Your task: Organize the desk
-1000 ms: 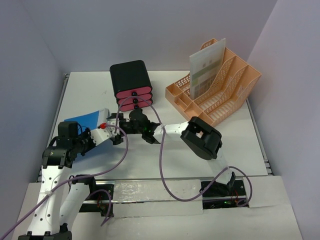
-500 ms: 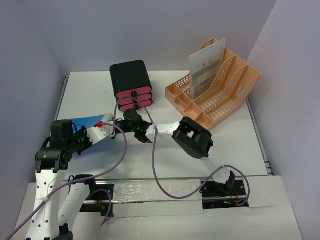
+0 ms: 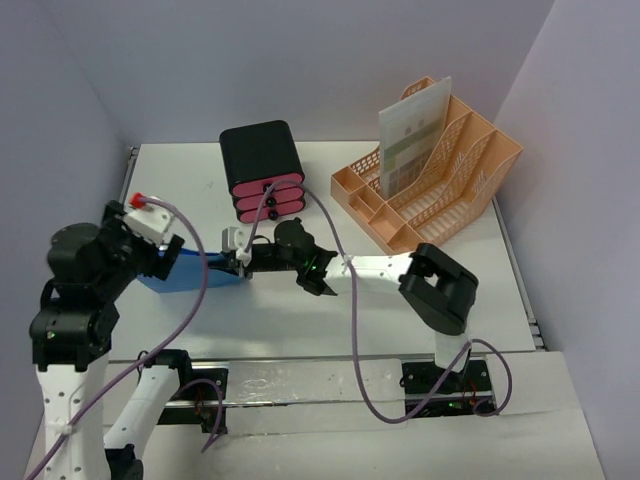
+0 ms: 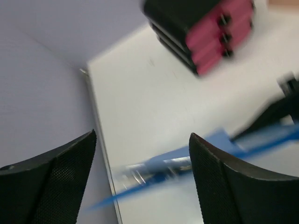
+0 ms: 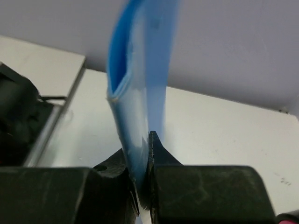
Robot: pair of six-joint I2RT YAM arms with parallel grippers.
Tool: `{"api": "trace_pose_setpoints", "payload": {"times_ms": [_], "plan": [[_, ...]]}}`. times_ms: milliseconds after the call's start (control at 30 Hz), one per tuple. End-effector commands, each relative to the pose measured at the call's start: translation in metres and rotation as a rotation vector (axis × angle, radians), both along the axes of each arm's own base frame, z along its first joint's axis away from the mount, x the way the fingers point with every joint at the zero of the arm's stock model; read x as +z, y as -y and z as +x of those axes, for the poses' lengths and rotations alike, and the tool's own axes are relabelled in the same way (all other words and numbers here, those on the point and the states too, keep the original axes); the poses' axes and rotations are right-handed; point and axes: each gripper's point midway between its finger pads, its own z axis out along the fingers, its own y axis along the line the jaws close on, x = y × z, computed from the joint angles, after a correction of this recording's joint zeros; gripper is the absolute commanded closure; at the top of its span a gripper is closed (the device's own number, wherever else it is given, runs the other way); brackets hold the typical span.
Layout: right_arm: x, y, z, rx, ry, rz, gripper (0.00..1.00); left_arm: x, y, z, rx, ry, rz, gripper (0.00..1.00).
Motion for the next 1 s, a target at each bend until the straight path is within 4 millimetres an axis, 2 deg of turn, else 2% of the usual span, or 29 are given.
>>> {"api": "trace_pose_setpoints", "payload": {"times_ms": [0, 100, 200, 233, 267, 300, 400, 433, 533, 600, 633, 667, 733, 800, 867, 900, 967], "plan": [[0.052, 0.021, -0.02, -0.024, -0.186, 0.072, 1.0, 0.117, -0.018, 0.005, 0.204, 0.341, -0.237, 0.1], [0.069, 0.036, -0.018, -0.084, -0.227, 0.101, 1.0, 0.157, -0.037, -0.001, 0.31, 0.473, -0.288, 0.03], [0.091, 0.054, -0.017, -0.138, -0.238, 0.132, 1.0, 0.176, -0.059, -0.004, 0.433, 0.563, -0.301, 0.01], [0.093, 0.055, -0.015, -0.154, -0.239, 0.138, 1.0, 0.177, -0.06, -0.004, 0.437, 0.565, -0.3, 0.01], [0.112, 0.067, -0.017, -0.171, -0.231, 0.17, 1.0, 0.178, -0.066, -0.004, 0.467, 0.581, -0.285, 0.01], [0.111, 0.068, -0.015, -0.184, -0.235, 0.165, 1.0, 0.176, -0.067, -0.002, 0.476, 0.578, -0.283, 0.01], [0.137, 0.086, -0.017, -0.214, -0.228, 0.203, 1.0, 0.163, -0.069, 0.003, 0.486, 0.56, -0.259, 0.01], [0.152, 0.096, -0.018, -0.234, -0.222, 0.23, 1.0, 0.154, -0.07, 0.007, 0.492, 0.544, -0.245, 0.01], [0.175, 0.114, -0.017, -0.271, -0.208, 0.267, 1.0, 0.146, -0.076, 0.01, 0.526, 0.542, -0.225, 0.01], [0.197, 0.137, -0.006, -0.363, -0.195, 0.295, 1.0, 0.143, -0.082, 0.012, 0.562, 0.548, -0.213, 0.01], [0.2, 0.146, 0.0, -0.415, -0.199, 0.302, 1.0, 0.142, -0.083, 0.013, 0.567, 0.548, -0.211, 0.01], [0.209, 0.161, 0.011, -0.495, -0.207, 0.326, 1.0, 0.144, -0.085, 0.012, 0.581, 0.556, -0.212, 0.01], [0.23, 0.189, 0.021, -0.592, -0.22, 0.396, 1.0, 0.145, -0.086, 0.013, 0.587, 0.56, -0.219, 0.01], [0.247, 0.226, 0.036, -0.753, -0.24, 0.477, 1.0, 0.145, -0.084, 0.014, 0.581, 0.558, -0.228, 0.01], [0.268, 0.256, 0.038, -0.835, -0.232, 0.549, 1.0, 0.142, -0.084, 0.017, 0.581, 0.553, -0.234, 0.01], [0.271, 0.264, 0.041, -0.877, -0.229, 0.563, 1.0, 0.14, -0.084, 0.019, 0.582, 0.55, -0.237, 0.01], [0.286, 0.303, 0.05, -1.033, -0.222, 0.63, 1.0, 0.131, -0.084, 0.026, 0.589, 0.536, -0.241, 0.01]]}}
